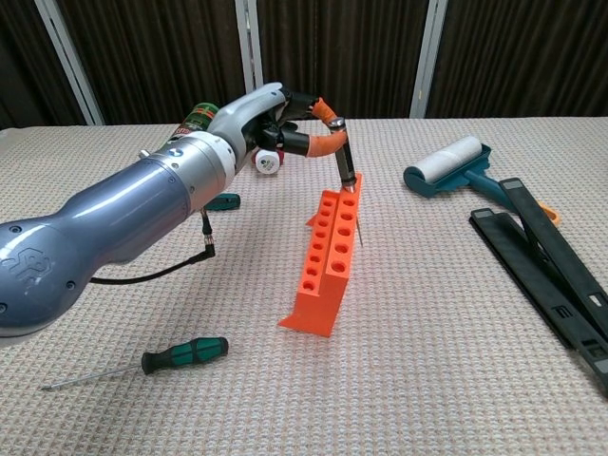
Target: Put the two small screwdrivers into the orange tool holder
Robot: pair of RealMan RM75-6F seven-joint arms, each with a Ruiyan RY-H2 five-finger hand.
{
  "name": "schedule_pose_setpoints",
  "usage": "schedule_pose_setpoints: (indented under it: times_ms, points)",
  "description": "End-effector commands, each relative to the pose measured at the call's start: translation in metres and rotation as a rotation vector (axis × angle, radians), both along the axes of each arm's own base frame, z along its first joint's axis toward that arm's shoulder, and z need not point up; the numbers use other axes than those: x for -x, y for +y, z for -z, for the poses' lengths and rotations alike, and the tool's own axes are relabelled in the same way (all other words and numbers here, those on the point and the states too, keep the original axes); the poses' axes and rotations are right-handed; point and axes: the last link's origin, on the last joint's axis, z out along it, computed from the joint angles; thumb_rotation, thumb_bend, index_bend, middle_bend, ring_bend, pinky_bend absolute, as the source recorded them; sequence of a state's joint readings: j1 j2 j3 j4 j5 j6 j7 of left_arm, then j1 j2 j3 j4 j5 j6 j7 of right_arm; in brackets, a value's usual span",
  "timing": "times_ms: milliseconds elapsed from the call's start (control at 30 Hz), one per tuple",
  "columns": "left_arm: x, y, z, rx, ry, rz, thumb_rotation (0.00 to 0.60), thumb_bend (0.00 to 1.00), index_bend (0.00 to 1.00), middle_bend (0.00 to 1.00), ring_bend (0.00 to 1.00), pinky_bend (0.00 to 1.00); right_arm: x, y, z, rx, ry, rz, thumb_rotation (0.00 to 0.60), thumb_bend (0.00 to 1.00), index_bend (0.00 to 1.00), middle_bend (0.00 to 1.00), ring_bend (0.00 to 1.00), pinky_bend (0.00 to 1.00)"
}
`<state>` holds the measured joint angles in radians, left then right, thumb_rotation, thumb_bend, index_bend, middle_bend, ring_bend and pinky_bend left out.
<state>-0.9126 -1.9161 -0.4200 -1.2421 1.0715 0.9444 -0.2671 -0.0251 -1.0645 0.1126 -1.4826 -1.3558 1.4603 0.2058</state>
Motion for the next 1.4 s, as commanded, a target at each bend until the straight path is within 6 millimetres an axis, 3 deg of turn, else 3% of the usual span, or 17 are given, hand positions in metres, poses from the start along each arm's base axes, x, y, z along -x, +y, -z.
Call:
schedule_pose_setpoints:
  times_ms: [33, 833, 1400]
  points:
    - [0.0, -0.001, 0.001, -0.01, 0.023, 0.017, 0.531, 0.5, 0.64, 0.17, 0.0, 0.0, 0.0, 0.0, 0.0, -0.001, -0.002, 0.002, 0.6, 0.0, 0.05, 0.08, 0.0, 0.03]
    - [-0.001, -0.009, 0.006, -0.083, 0.16, 0.117, 0.534, 0.5, 0.61, 0.16, 0.0, 0.0, 0.001, 0.002, 0.0, 0.004, -0.001, 0.003, 0.6, 0.0, 0.05, 0.08, 0.0, 0.03]
    - [-0.016, -0.009, 0.007, -0.129, 0.219, 0.147, 0.532, 0.5, 0.55, 0.11, 0.0, 0.0, 0.002, 0.005, -0.002, 0.012, -0.005, 0.007, 0.6, 0.0, 0.05, 0.08, 0.0, 0.03]
